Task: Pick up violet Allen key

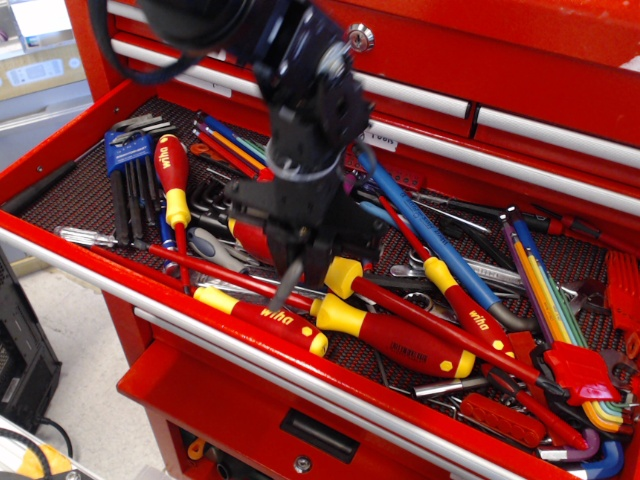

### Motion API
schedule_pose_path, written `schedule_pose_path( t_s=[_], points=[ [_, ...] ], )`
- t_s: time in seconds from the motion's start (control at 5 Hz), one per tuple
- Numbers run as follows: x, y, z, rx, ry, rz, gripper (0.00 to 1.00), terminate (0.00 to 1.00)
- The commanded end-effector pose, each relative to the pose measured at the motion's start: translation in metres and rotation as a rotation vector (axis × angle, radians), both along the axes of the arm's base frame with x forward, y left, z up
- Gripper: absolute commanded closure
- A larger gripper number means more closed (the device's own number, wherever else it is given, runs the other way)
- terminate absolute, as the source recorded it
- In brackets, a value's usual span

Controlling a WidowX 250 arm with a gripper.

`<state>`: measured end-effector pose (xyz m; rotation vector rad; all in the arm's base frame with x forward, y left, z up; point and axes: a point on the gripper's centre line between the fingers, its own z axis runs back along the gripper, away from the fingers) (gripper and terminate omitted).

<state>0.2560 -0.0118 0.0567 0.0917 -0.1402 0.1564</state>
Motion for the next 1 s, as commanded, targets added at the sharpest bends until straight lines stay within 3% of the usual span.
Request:
schedule_pose_path(
  t_s=[0.0, 0.2, 0.6, 0.8],
  points=[
    [0.013, 0.005, 0.086, 0.173, -0.060, -0.014, 1.00, 0.00],
    [-0.001, 0.013, 0.116, 0.336, -0.154, 0.008, 1.00, 0.00],
    [-0.017, 0.031, 0.173, 0.474, -0.124, 0.004, 1.00, 0.00],
    [-0.023, 0.030, 0.193, 0.532, -0.111, 0.002, 1.00, 1.00]
  ],
)
